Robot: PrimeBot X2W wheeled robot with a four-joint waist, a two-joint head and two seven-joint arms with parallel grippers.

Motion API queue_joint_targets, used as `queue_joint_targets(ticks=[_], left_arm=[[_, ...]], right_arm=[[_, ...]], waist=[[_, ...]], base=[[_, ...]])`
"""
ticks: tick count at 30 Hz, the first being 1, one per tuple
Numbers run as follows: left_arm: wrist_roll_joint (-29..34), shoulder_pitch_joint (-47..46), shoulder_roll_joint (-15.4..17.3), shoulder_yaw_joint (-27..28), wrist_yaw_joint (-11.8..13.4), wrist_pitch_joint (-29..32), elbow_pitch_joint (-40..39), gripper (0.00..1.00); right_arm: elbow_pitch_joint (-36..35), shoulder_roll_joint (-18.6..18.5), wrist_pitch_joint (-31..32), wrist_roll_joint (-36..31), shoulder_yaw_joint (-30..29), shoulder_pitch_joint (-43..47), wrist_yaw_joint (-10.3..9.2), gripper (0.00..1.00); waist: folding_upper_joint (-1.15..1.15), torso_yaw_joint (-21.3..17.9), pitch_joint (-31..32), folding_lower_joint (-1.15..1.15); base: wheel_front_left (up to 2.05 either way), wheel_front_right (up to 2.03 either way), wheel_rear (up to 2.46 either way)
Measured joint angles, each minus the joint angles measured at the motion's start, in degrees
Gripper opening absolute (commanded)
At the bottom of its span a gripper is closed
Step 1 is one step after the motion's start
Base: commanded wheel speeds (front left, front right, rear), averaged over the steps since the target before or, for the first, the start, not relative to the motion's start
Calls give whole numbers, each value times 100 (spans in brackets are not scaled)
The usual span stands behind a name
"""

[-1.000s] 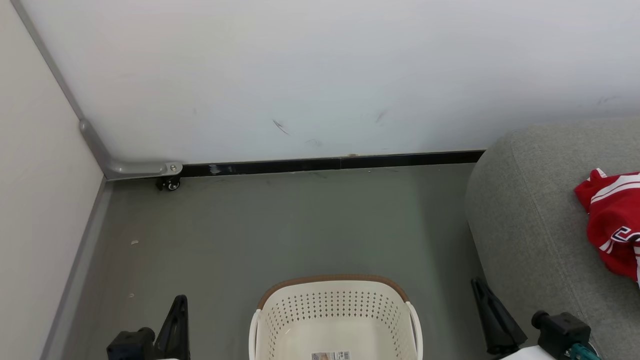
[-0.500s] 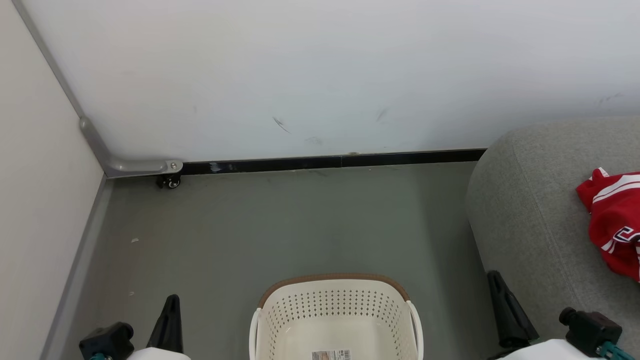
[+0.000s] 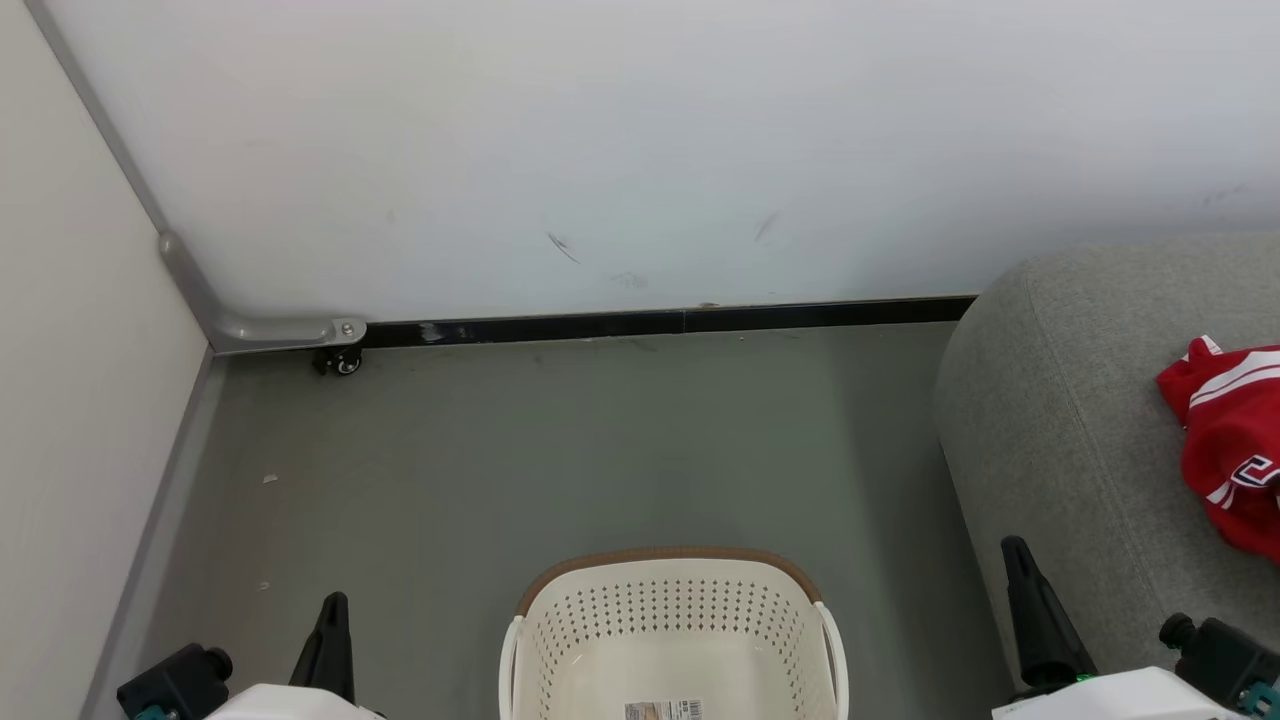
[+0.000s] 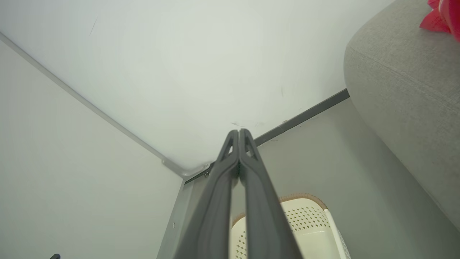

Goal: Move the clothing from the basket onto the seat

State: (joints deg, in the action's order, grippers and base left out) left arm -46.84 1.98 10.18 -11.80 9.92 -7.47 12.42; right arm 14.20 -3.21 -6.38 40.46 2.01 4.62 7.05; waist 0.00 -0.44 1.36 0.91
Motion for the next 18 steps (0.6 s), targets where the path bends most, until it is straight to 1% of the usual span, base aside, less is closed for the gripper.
queue_joint_targets(ticks=[4, 6, 9, 13, 18], left_arm=[[-308, 0, -37, 97, -96, 100, -5, 0], [-519, -1, -76, 168, -158, 155, -7, 0], [-681, -1, -110, 214, -218, 205, -7, 0], [-983, -7, -146, 310, -304, 277, -7, 0], [-1358, -35, -182, 422, -447, 374, -1, 0]], right_arm=[[-2, -26, 43, 359, -22, -23, 0, 0], [-2, -43, 100, 647, -37, -30, 0, 0], [-2, -53, 144, 817, -54, -38, 0, 0], [-1, -69, 177, 1185, -88, -133, 0, 0], [9, -91, 259, 1637, -124, -147, 0, 0]], waist=[[0, 3, 12, 8], [0, 5, 16, 9], [0, 6, 17, 8], [0, 9, 11, -5], [0, 13, -11, -30]], base=[[0, 0, 0], [0, 0, 0], [0, 0, 0], [0, 0, 0], [0, 0, 0]])
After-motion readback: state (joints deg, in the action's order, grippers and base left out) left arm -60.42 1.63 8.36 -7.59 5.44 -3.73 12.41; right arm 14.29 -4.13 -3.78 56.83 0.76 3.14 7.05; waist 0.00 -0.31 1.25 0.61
